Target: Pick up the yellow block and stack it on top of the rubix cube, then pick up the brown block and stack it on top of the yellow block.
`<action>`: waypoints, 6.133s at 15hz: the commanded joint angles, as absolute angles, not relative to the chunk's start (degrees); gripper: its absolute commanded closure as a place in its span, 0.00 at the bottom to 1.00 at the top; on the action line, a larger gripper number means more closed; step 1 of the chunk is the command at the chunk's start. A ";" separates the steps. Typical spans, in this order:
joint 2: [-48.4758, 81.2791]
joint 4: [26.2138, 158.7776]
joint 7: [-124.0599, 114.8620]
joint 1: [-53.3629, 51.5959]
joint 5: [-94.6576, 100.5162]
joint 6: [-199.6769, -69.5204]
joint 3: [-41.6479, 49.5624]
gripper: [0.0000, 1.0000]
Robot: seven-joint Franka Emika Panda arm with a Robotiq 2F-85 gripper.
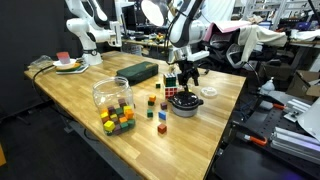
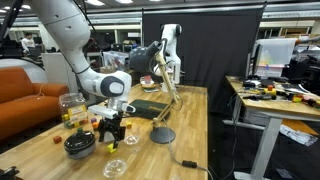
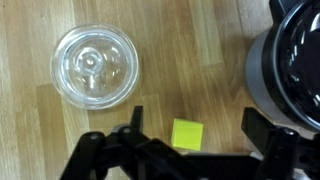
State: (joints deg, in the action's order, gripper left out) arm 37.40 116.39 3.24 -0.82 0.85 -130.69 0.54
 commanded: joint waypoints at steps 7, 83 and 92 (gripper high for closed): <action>41.54 111.70 2.30 -0.15 0.96 -129.40 0.73 0.01; 27.67 111.56 16.46 -8.17 17.73 -125.44 -5.25 0.93; 30.52 108.94 16.70 -8.93 18.97 -122.77 -5.33 0.93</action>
